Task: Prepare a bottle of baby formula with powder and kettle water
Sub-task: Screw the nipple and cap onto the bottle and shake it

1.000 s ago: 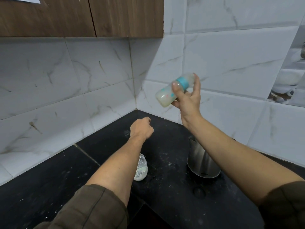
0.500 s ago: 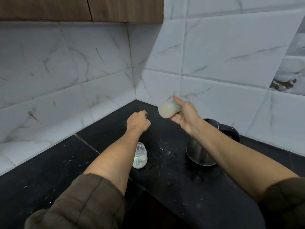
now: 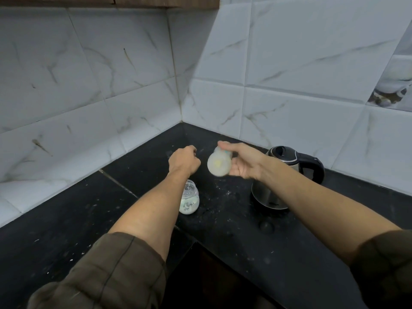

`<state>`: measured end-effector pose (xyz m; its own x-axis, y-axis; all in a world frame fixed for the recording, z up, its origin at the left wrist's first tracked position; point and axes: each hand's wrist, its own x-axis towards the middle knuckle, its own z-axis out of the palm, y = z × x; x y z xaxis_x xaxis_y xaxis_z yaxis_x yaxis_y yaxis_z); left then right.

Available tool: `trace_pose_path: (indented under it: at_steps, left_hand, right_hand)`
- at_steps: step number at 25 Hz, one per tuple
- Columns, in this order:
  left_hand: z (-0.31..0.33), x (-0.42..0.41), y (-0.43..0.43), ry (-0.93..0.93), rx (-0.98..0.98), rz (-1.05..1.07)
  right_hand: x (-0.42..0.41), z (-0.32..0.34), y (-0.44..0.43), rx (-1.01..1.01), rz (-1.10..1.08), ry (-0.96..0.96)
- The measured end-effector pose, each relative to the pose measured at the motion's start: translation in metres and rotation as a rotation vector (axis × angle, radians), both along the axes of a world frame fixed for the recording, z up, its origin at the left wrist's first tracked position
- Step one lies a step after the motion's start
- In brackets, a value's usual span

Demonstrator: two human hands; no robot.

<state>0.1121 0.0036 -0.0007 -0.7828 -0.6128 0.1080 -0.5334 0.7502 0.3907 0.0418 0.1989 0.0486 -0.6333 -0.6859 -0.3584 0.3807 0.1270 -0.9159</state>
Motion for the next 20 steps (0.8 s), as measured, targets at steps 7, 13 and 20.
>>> trace_pose_path:
  at_steps: [7, 13, 20]
  left_hand:
    - [-0.005, 0.006, -0.004, 0.003, -0.001, 0.014]
    - [-0.003, 0.005, -0.001, -0.001, -0.014, 0.012]
    - [0.001, 0.006, 0.003, 0.007, -0.022, 0.009]
  right_hand:
    - [0.000, -0.008, -0.005, -0.415, -0.326, -0.058]
    - [0.007, -0.003, 0.004, -0.460, 0.126, 0.235]
    - [0.008, 0.005, 0.006, -0.480, 0.066, 0.217]
